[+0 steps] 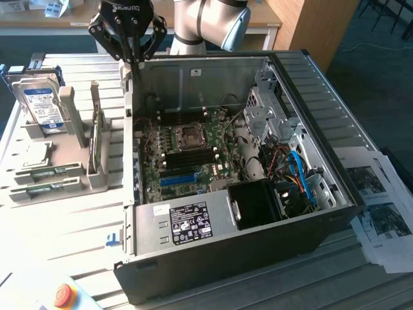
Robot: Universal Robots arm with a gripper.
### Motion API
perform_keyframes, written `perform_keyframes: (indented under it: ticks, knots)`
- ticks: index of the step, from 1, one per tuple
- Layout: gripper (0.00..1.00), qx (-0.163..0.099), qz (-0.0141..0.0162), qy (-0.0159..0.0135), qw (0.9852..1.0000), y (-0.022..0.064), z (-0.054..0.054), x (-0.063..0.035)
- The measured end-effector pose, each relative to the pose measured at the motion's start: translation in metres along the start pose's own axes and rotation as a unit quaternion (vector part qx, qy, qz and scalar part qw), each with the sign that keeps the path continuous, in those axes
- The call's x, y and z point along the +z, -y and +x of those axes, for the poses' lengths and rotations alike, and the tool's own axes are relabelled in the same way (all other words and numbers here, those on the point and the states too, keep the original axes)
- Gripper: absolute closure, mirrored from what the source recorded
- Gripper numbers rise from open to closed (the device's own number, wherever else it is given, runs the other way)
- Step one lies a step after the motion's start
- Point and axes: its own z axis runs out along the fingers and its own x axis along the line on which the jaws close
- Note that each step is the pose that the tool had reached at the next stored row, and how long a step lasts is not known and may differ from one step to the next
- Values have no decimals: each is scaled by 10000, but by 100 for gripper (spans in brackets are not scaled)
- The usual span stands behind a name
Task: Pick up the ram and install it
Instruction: 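Reach for the ram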
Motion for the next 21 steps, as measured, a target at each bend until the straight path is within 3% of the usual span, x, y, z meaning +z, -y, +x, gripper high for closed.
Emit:
perform_keyframes:
  ticks: [21]
  knots:
    - [90,0,0,0,10000,33,442,-5]
